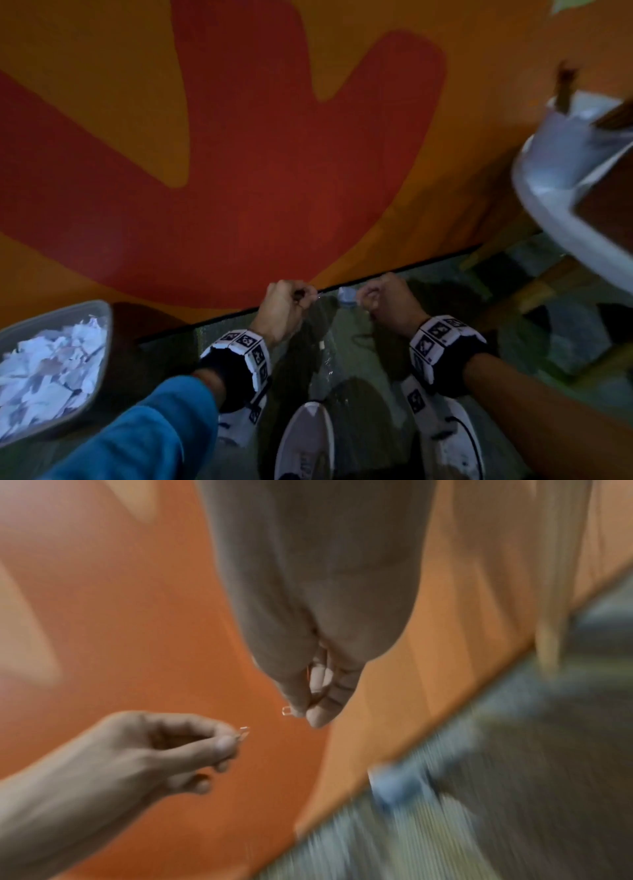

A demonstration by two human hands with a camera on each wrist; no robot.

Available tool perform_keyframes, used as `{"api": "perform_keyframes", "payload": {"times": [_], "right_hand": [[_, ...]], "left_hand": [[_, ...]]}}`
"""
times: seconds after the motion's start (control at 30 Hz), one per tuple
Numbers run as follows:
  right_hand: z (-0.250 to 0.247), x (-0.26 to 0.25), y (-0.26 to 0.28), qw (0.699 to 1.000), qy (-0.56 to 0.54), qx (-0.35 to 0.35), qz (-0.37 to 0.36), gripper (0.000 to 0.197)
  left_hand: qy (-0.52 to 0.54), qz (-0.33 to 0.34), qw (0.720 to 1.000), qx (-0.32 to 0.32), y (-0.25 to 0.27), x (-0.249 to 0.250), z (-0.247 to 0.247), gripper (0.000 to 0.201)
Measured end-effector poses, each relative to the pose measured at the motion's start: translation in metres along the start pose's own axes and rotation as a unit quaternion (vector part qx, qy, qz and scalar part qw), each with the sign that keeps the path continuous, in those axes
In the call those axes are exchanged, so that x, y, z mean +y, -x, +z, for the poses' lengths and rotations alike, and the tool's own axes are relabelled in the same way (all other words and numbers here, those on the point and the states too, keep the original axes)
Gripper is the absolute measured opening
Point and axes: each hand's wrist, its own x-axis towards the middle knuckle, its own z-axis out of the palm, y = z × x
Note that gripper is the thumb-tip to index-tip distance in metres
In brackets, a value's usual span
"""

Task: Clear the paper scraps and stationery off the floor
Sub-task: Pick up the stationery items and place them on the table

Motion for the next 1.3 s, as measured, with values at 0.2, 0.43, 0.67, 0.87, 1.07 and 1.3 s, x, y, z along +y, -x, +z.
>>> {"api": "perform_keyframes", "payload": {"times": [0.2,0.43,0.67,0.87,1.07,1.3], "right_hand": [[-0.144,-0.052,0.051,0.996,-0.015,0.088,0.005,0.010],[-0.289,-0.053,0.143,0.923,-0.113,0.369,0.005,0.016],[-0.358,-0.006,0.167,0.872,-0.076,0.481,0.047,0.018],[-0.360,0.015,0.165,0.928,0.007,0.357,0.102,0.009],[-0.339,-0.025,0.159,0.955,-0.036,0.296,0.009,0.006],[-0.251,-0.073,0.110,0.995,0.005,0.086,-0.042,0.006]], "left_hand": [[0.047,0.129,0.990,-0.013,-0.005,0.168,-0.015,0.006],[0.087,0.273,0.957,-0.032,0.008,0.353,0.012,0.009],[-0.006,0.341,0.939,-0.037,0.008,0.444,0.086,0.011],[-0.067,0.325,0.942,-0.056,0.003,0.439,0.088,0.023],[-0.030,0.301,0.951,-0.068,0.001,0.390,0.034,0.017],[-0.073,0.222,0.971,-0.057,0.009,0.282,-0.046,0.017]]}}
